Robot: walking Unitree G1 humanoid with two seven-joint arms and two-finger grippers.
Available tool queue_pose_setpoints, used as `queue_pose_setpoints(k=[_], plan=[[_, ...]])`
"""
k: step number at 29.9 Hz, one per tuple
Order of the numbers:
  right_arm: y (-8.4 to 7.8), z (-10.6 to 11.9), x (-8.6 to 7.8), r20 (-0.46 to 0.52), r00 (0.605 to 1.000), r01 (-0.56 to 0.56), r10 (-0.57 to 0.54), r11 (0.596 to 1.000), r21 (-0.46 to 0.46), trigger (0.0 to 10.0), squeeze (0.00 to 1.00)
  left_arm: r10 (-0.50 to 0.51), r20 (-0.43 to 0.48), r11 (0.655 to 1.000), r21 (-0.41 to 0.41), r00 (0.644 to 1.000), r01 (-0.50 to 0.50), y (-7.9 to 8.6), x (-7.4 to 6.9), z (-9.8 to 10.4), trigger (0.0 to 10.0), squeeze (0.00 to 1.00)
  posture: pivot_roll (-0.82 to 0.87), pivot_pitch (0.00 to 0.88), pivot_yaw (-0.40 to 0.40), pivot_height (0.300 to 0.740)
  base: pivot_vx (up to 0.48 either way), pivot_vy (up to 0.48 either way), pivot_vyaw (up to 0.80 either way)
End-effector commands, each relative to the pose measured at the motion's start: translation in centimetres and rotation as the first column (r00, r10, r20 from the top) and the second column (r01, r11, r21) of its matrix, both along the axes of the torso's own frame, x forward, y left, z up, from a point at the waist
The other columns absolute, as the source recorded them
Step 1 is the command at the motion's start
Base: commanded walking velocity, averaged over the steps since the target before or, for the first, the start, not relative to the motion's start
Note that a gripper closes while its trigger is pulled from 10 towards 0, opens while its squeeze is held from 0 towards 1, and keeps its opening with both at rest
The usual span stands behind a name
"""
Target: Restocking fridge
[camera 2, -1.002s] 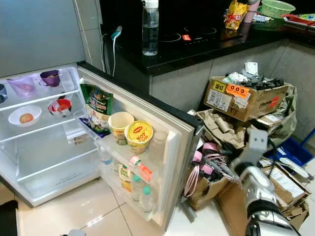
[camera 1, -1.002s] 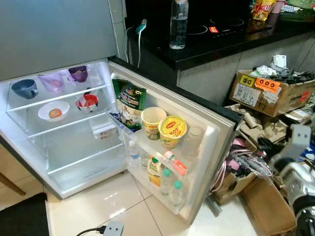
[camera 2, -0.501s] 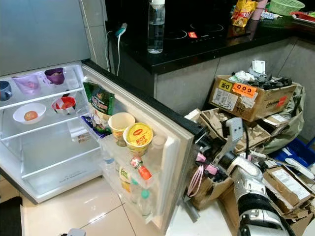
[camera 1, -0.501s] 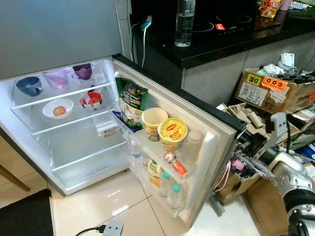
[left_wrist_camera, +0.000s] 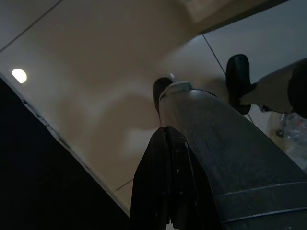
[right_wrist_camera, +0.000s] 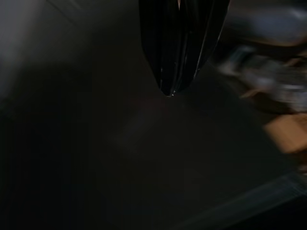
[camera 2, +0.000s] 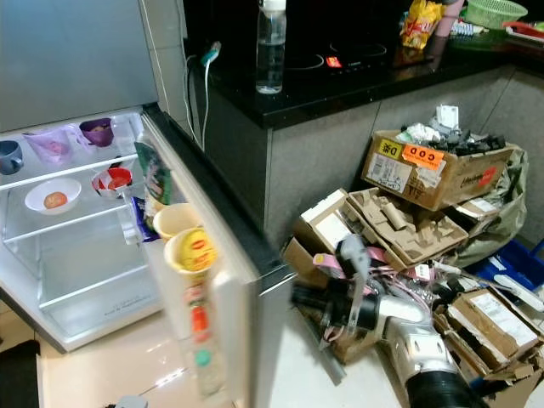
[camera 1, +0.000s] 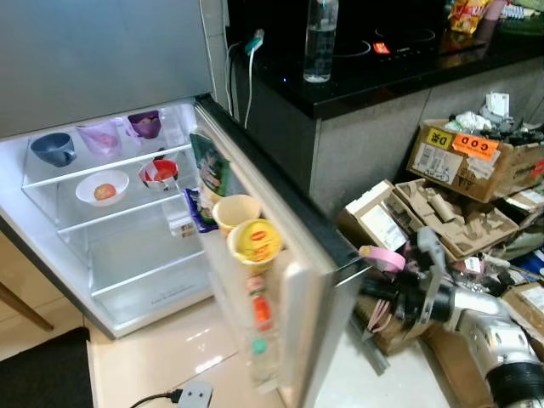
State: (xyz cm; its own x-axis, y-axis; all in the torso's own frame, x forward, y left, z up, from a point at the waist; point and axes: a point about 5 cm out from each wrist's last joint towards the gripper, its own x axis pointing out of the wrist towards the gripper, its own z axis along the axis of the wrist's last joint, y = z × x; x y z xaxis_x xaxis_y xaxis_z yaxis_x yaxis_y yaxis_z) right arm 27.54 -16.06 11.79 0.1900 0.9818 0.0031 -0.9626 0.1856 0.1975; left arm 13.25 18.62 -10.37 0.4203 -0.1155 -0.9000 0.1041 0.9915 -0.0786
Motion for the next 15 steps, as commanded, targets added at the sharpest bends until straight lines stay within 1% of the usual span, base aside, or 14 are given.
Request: queue_pose_setpoints(k=[1,2,3,4,5,6,7,8,9,10,11,12,14,15], plan=[[0.5,0.7,-0.1,0.027,1.000,-0.017,0.016,0.999,0.028,10.0,0.00,0.000,-0.031,1.000,0.000,1.000,0.000,0.0,-0.8,-0.3,10.0,0.00,-0.10,0.000,-0.012,0.740,0.000,0.000,0.00],[0.1,0.5,0.7,0.035,0.998,0.051,-0.052,0.998,0.025,10.0,0.00,0.000,-0.031,1.000,-0.001,1.000,0.000,0.0,-0.8,-0.3,10.0,0.00,-0.10,0.000,-0.013,0.740,0.000,0.000,0.00],[0.1,0.5,0.7,0.035,0.998,0.051,-0.052,0.998,0.025,10.0,0.00,0.000,-0.031,1.000,-0.001,1.000,0.000,0.0,-0.8,-0.3,10.0,0.00,-0.10,0.000,-0.013,0.740,0.000,0.000,0.00],[-0.1,0.4,1.2,0.038,0.994,0.098,-0.099,0.995,0.024,10.0,0.00,0.000,-0.030,1.000,-0.001,1.000,0.000,-0.1,-0.8,-0.3,10.0,0.00,-0.10,0.000,-0.013,0.740,0.000,0.000,0.00],[-0.6,-0.2,1.9,0.057,0.982,0.182,-0.181,0.983,-0.014,10.0,0.00,0.000,-0.031,1.000,-0.002,1.000,0.000,-0.1,-0.8,-0.3,10.0,0.00,-0.10,0.000,-0.014,0.740,0.000,0.000,0.00],[-1.3,-1.0,2.8,0.053,0.958,0.285,-0.282,0.957,-0.051,10.0,0.00,0.000,-0.031,1.000,-0.002,1.000,0.000,-0.1,-0.8,-0.3,10.0,0.00,-0.10,0.000,-0.014,0.740,0.000,0.000,0.00],[-1.7,-1.4,3.2,0.050,0.939,0.343,-0.340,0.936,-0.078,10.0,0.00,0.000,-0.031,1.000,-0.003,1.000,0.000,-0.1,-0.8,-0.3,10.0,0.00,-0.10,0.000,-0.014,0.740,0.000,0.000,0.00],[-1.7,-1.4,3.2,0.050,0.939,0.343,-0.340,0.936,-0.078,10.0,0.00,0.000,-0.031,1.000,-0.003,1.000,0.000,-0.1,-0.8,-0.3,10.0,0.00,-0.10,0.000,-0.014,0.740,0.000,0.000,0.00],[-2.2,-2.0,3.3,0.051,0.924,0.383,-0.379,0.916,-0.116,10.0,0.00,0.000,-0.031,1.000,-0.003,1.000,0.000,-0.1,-0.8,-0.3,10.0,0.00,-0.10,0.000,-0.015,0.740,0.000,0.000,0.00],[-2.2,-2.0,3.3,0.051,0.924,0.383,-0.379,0.916,-0.116,10.0,0.00,0.000,-0.031,1.000,-0.003,1.000,0.000,-0.1,-0.8,-0.3,10.0,0.00,-0.10,0.000,-0.015,0.740,0.000,0.000,0.00],[-2.9,-3.6,2.6,0.016,0.908,0.412,-0.418,0.886,-0.213,10.0,0.00,-0.001,-0.030,1.000,-0.004,1.000,0.001,-0.1,-0.7,-0.3,10.0,0.00,-0.10,0.000,-0.015,0.740,0.000,0.000,0.76],[-2.9,-3.6,2.6,0.016,0.908,0.412,-0.418,0.886,-0.213,10.0,0.00,-0.001,-0.030,1.000,-0.004,1.000,0.001,-0.1,-0.7,-0.3,10.0,0.00,-0.10,0.000,-0.015,0.740,0.000,0.000,0.76],[-3.4,-4.8,2.0,-0.014,0.891,0.432,-0.453,0.859,-0.276,10.0,0.00,-0.001,-0.029,1.000,-0.004,1.000,0.001,-0.2,-0.7,-0.3,10.0,0.00,-0.10,0.000,-0.014,0.740,0.000,0.000,0.75],[-3.4,-4.8,2.0,-0.014,0.891,0.432,-0.453,0.859,-0.276,10.0,0.00,-0.001,-0.029,1.000,-0.004,1.000,0.001,-0.2,-0.7,-0.3,10.0,0.00,-0.10,0.000,-0.014,0.740,0.000,0.000,0.75]])
